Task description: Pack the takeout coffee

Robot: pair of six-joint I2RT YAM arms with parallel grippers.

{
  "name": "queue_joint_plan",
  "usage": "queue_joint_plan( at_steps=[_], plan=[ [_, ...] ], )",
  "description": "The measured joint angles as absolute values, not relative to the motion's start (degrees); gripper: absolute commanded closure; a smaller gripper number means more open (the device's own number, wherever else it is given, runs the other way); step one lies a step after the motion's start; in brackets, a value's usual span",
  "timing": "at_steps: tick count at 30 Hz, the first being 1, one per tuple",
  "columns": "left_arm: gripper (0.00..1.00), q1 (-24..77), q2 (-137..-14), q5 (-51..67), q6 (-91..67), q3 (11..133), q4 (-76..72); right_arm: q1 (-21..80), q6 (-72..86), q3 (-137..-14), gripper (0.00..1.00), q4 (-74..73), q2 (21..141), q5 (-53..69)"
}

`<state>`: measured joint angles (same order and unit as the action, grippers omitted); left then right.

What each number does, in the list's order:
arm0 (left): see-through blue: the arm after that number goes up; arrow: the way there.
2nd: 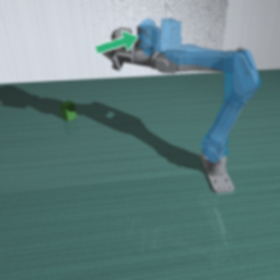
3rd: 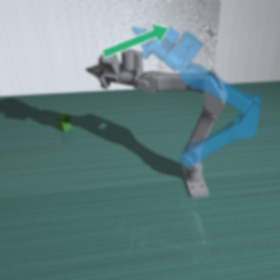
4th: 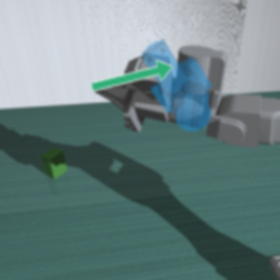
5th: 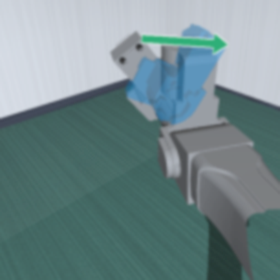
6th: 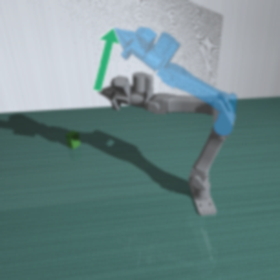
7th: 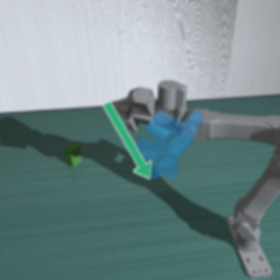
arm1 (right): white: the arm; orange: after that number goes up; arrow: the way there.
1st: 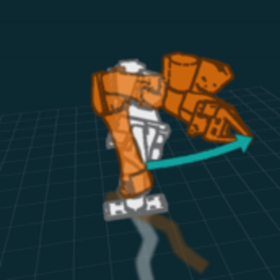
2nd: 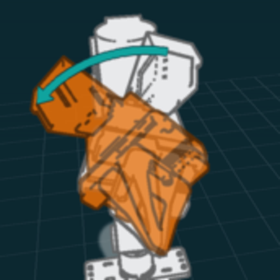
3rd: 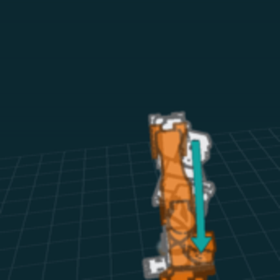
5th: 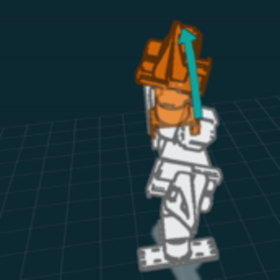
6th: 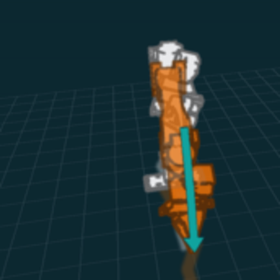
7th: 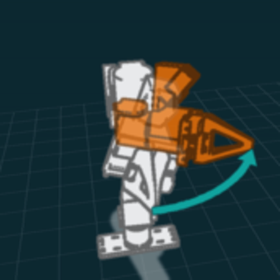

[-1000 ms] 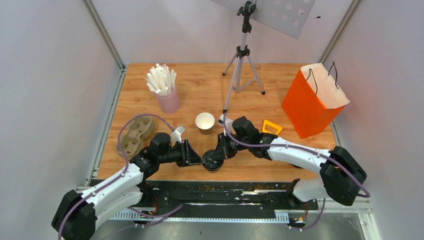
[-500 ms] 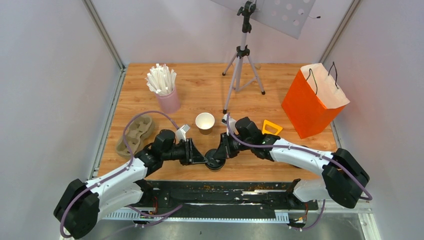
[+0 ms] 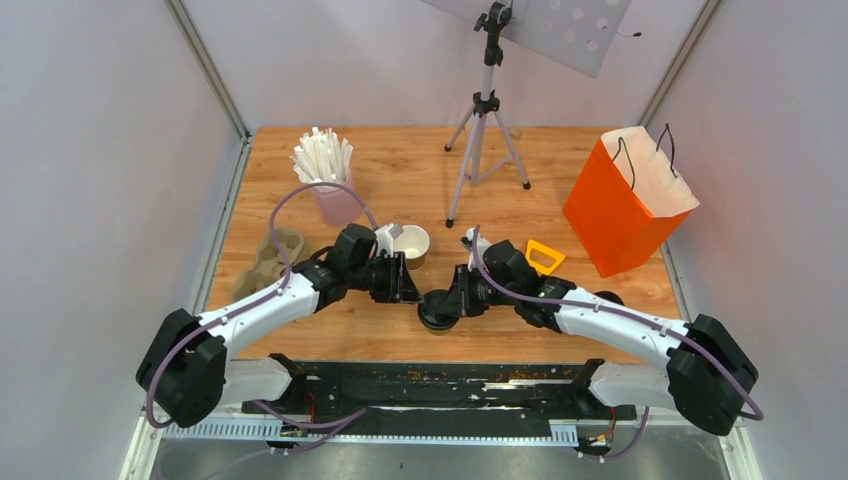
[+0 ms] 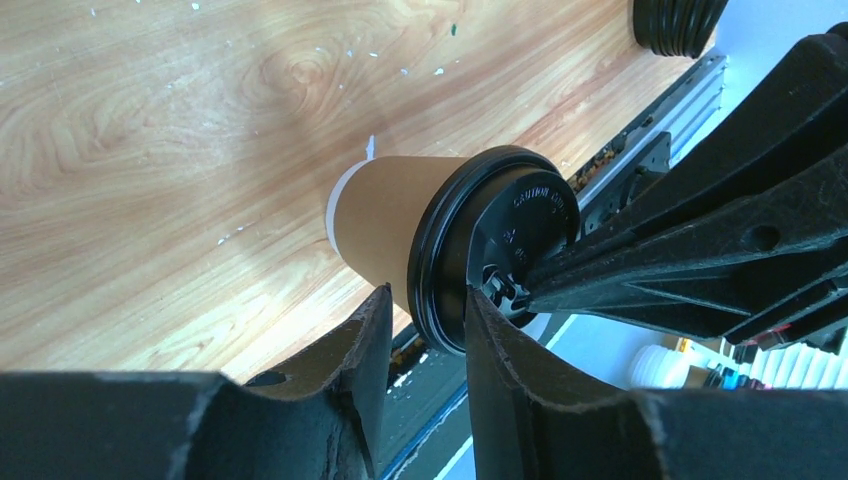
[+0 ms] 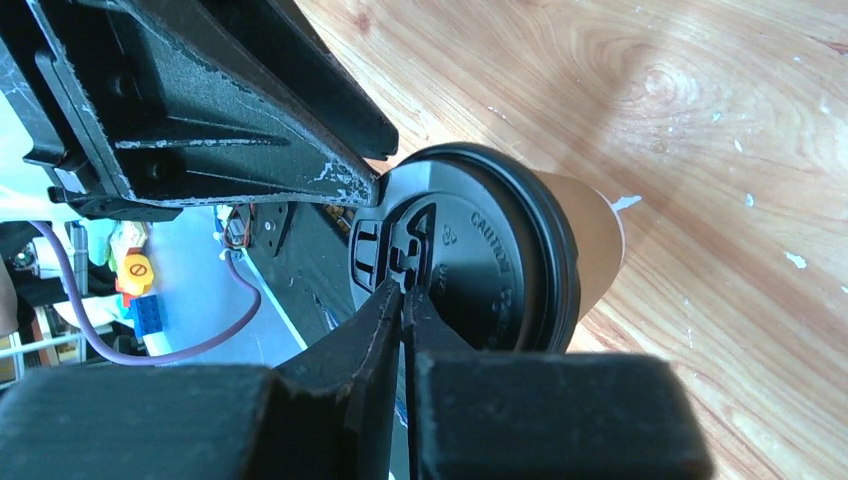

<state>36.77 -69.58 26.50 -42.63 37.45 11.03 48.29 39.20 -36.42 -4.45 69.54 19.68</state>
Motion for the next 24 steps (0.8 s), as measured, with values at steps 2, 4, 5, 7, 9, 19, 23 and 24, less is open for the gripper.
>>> queue_joint_plan(
  at_steps=[2,4,5,7,9,19,23,24],
  plan=[
    [0.49,36.77,-70.08,26.44,-41.50,38.24,11.77,48.31,40.05,-35.90,0.91,-4.75,68.42,18.98],
    [0.41,36.77,-70.08,26.22,-40.42,38.70,12.82,48.29,40.75,-35.64,0.91,-5.61,67.46,18.09],
    [0.37,36.77,-69.84,25.98,-40.01,38.85,13.50,48.29,41.06,-35.62,0.91,-6.07,67.18,17.80],
    [0.30,36.75,-68.64,25.63,-39.51,38.87,15.00,48.29,41.78,-35.62,0.91,-6.81,66.61,17.15],
    [0.27,36.71,-66.37,25.28,-39.40,38.87,16.14,48.29,42.13,-35.66,0.91,-7.40,65.84,16.78],
    [0.29,37.10,-55.55,26.39,-45.87,32.77,9.08,48.05,38.46,-41.21,0.91,-12.97,63.66,15.33],
    [0.31,38.68,-55.61,26.41,-50.54,27.29,5.30,46.96,34.48,-43.97,0.91,-14.76,65.21,15.99],
    [0.31,39.00,-55.72,26.44,-51.44,26.39,4.45,46.41,33.54,-44.51,0.91,-15.05,65.84,16.45]
  ],
)
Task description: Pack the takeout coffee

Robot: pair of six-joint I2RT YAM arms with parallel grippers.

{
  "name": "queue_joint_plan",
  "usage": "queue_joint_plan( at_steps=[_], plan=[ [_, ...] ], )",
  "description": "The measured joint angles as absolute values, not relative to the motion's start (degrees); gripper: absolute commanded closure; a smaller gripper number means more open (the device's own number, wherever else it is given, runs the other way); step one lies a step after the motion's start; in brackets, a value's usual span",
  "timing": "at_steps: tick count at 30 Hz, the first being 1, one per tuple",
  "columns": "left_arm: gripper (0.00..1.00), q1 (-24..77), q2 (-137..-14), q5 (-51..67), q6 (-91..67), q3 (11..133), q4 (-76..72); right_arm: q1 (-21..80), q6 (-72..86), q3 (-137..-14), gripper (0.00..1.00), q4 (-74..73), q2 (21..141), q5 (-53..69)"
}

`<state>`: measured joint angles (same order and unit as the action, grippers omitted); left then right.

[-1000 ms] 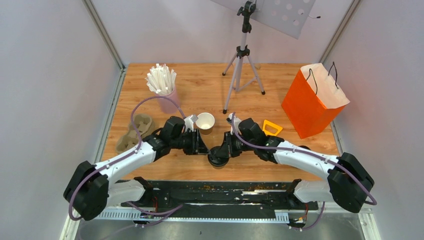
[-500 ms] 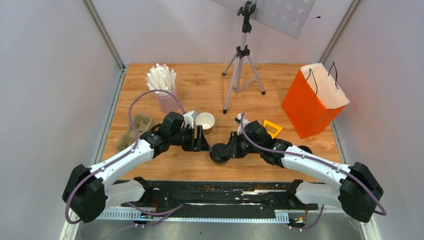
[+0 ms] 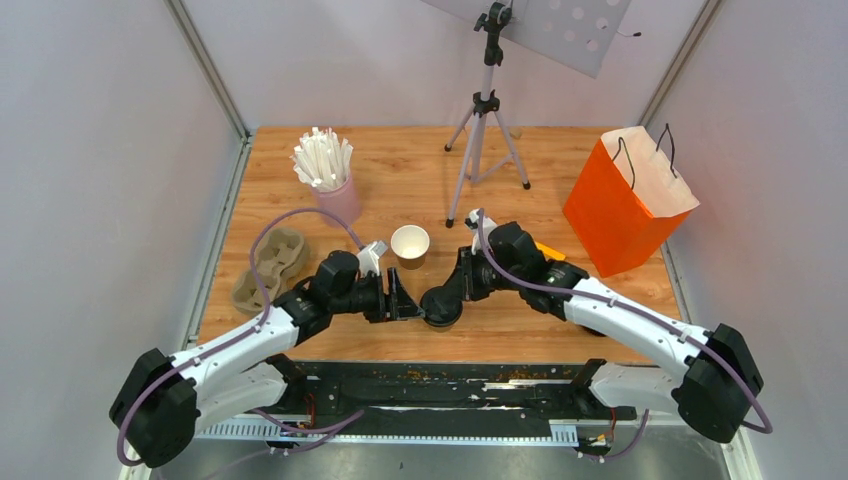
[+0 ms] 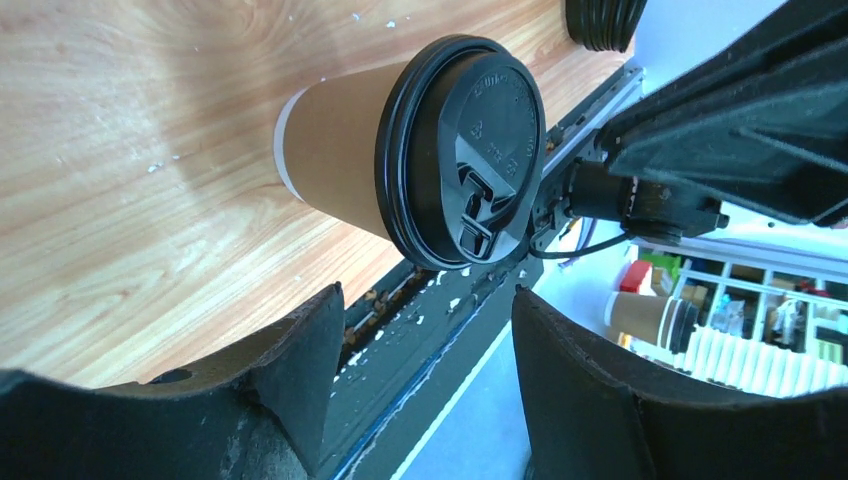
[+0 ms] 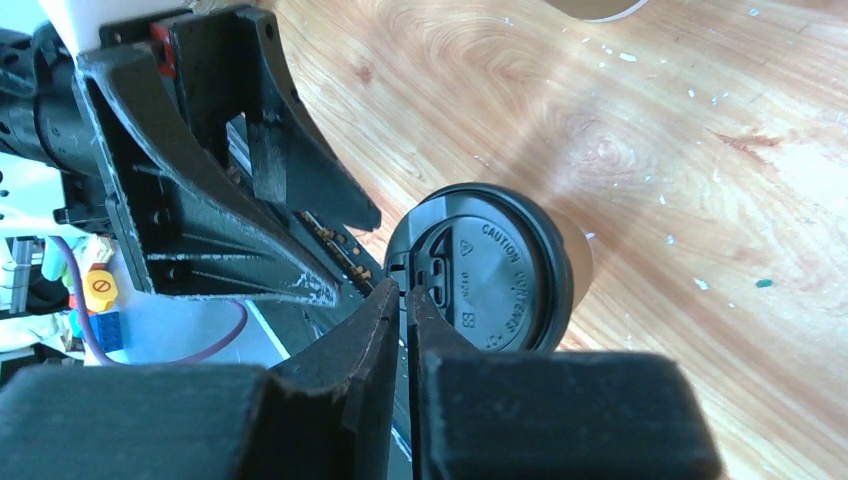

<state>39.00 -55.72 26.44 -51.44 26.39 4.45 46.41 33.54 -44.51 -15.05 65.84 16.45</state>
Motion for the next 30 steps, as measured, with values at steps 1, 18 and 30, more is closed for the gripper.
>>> queue_joint_plan(
  at_steps=[1,18,30],
  plan=[
    [0.30,39.51,-55.83,26.26,-52.60,25.39,3.11,45.80,32.64,-44.97,0.91,-15.27,66.52,17.06],
    [0.56,44.29,-63.13,23.88,-60.82,21.98,-10.24,41.01,27.70,-44.64,0.92,-14.17,74.43,24.03],
    [0.61,44.97,-63.18,20.36,-55.83,28.05,0.91,40.77,34.98,-34.92,0.90,-2.24,69.30,23.49]
  ],
)
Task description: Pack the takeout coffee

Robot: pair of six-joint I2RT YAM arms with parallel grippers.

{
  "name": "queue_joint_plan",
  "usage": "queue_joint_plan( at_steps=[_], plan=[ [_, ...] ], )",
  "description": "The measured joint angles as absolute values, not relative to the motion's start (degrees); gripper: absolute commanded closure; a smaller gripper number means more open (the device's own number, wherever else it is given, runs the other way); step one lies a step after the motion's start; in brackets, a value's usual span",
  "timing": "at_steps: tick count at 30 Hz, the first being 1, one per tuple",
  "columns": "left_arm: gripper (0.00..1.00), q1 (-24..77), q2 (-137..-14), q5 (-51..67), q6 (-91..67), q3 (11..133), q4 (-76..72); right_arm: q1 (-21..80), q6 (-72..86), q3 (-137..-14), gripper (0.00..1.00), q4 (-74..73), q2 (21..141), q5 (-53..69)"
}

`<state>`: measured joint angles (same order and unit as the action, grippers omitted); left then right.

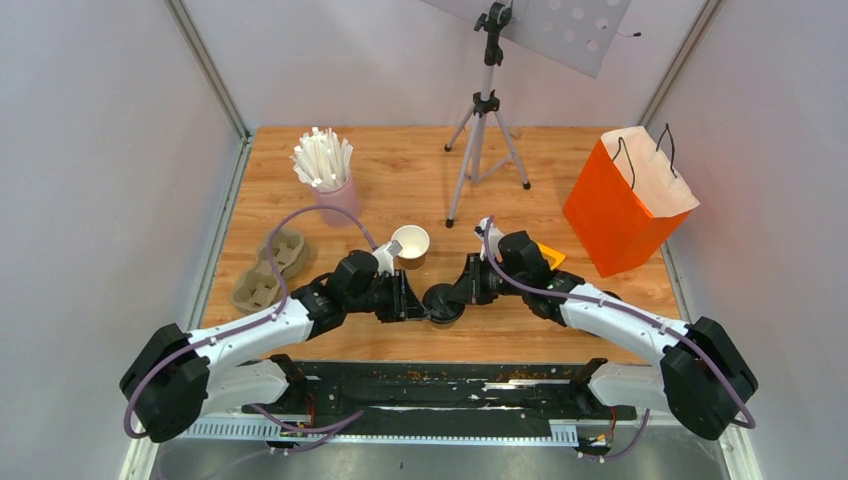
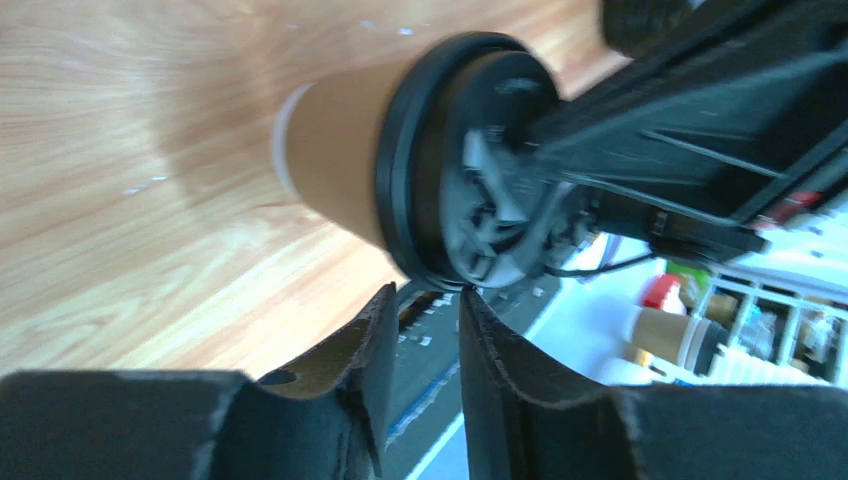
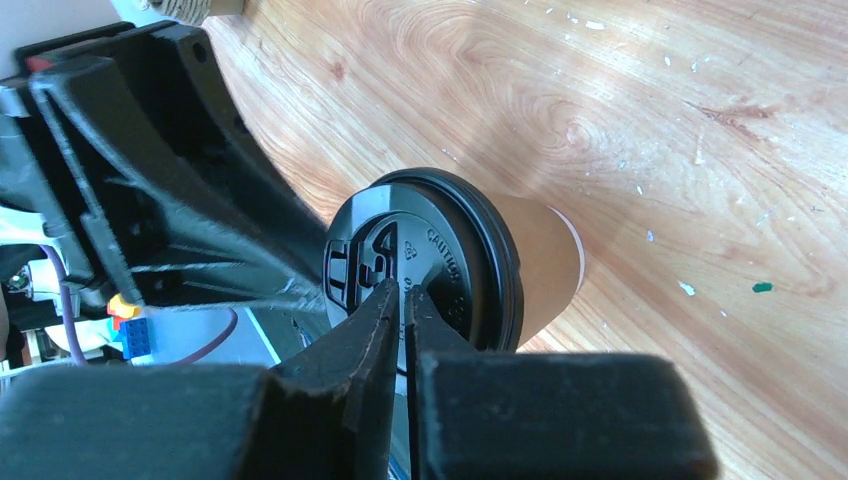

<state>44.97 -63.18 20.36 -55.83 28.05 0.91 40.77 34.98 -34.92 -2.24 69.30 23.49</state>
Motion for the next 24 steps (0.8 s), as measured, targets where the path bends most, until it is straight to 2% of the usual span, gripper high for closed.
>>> queue_joint_plan(
  at_steps=[5,11,20,24],
  plan=[
    [0.48,44.91,-63.57,17.63,-52.95,28.53,6.13,40.73,35.48,-34.81,0.89,-3.95,67.59,23.49],
    [0.41,44.88,-59.66,16.78,-51.83,31.62,9.32,40.73,33.95,-40.49,0.79,-13.04,65.95,23.44],
    [0.40,44.86,-59.68,14.04,-47.92,36.93,9.54,37.28,26.68,-47.46,0.64,-19.90,63.57,22.96],
    [0.40,44.86,-63.99,13.50,-45.78,38.37,10.07,33.26,22.59,-47.46,0.62,-23.20,65.63,24.40]
  ],
)
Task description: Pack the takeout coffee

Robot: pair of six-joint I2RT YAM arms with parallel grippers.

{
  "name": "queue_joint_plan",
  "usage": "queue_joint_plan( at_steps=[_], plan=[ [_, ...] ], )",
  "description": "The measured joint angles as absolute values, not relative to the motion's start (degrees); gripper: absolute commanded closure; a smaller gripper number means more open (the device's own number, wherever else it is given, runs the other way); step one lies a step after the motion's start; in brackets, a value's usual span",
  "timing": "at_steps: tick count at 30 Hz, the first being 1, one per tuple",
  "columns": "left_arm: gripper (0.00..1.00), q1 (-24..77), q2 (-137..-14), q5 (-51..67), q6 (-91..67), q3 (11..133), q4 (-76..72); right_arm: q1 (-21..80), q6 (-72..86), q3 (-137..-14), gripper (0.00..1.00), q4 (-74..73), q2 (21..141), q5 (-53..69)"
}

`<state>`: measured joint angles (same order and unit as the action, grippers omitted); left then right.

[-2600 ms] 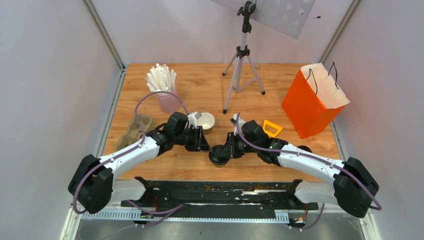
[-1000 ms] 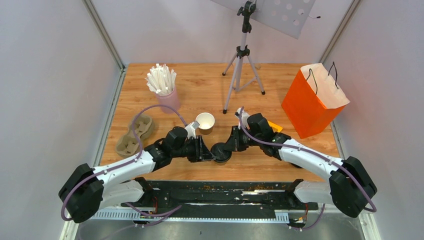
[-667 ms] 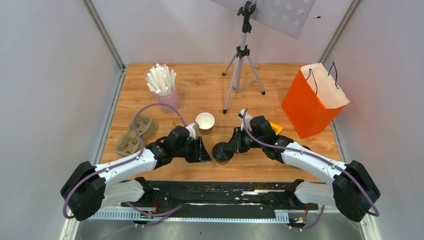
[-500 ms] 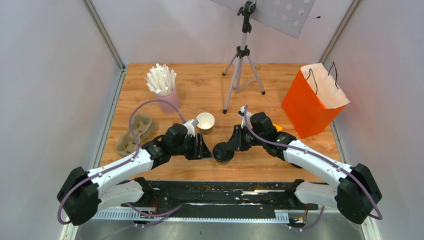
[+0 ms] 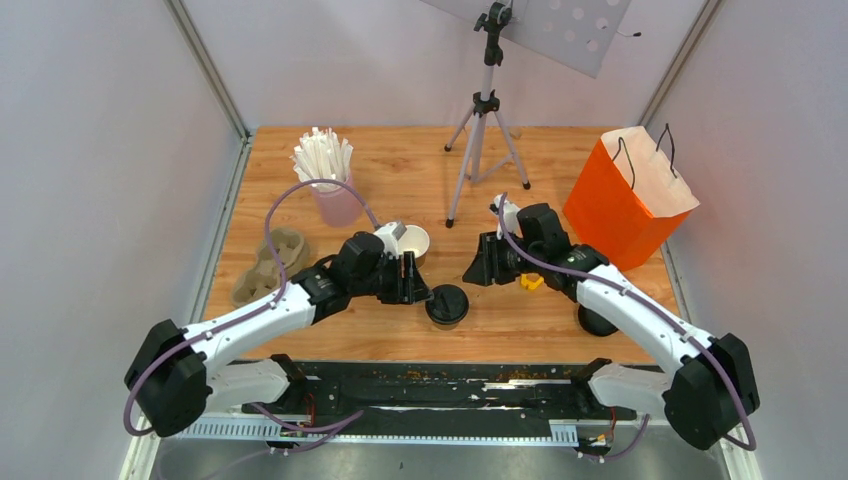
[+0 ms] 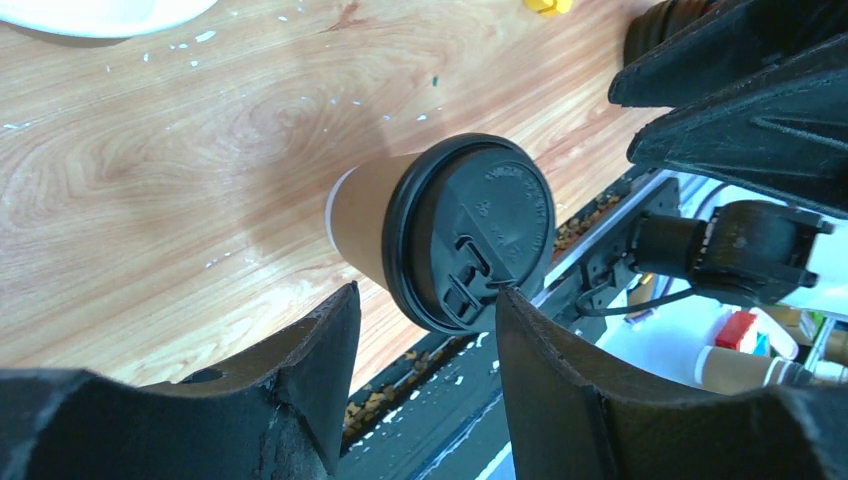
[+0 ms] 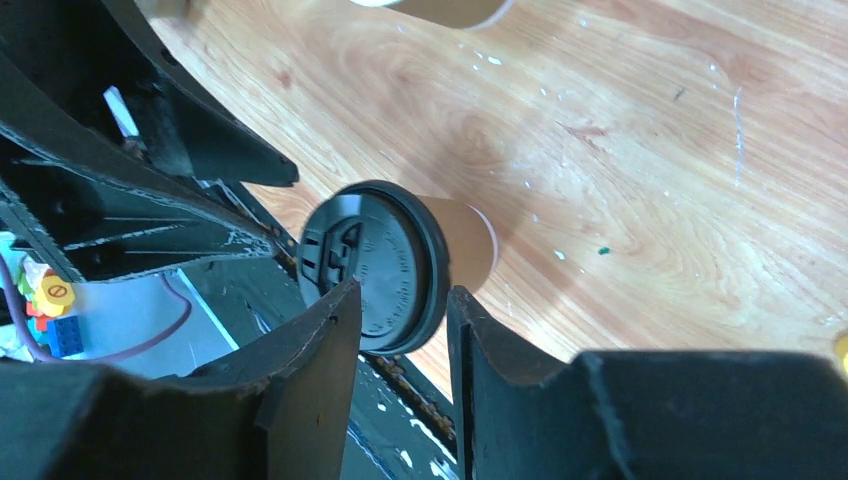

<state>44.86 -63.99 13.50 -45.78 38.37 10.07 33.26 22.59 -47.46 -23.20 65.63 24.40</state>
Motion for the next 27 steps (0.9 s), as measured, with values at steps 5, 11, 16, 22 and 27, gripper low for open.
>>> queue_joint_plan(
  at_steps=[5,11,16,22,27],
  plan=[
    [0.46,44.86,-67.31,13.45,-44.38,38.96,10.28,31.16,19.68,-47.18,0.66,-24.34,68.62,28.64],
    [0.50,44.86,-70.02,14.20,-43.44,38.96,9.87,30.79,18.79,-46.92,0.72,-23.99,71.35,31.64],
    [0.53,44.86,-70.63,14.79,-43.09,39.07,8.99,30.55,18.65,-46.89,0.73,-22.90,74.37,32.88],
    [0.54,44.86,-70.87,15.00,-43.09,39.07,8.43,30.55,18.65,-46.41,0.77,-21.61,75.50,34.02],
    [0.55,44.86,-71.05,14.98,-43.11,39.07,8.01,30.52,18.79,-44.84,0.79,-19.97,75.77,34.59]
  ],
)
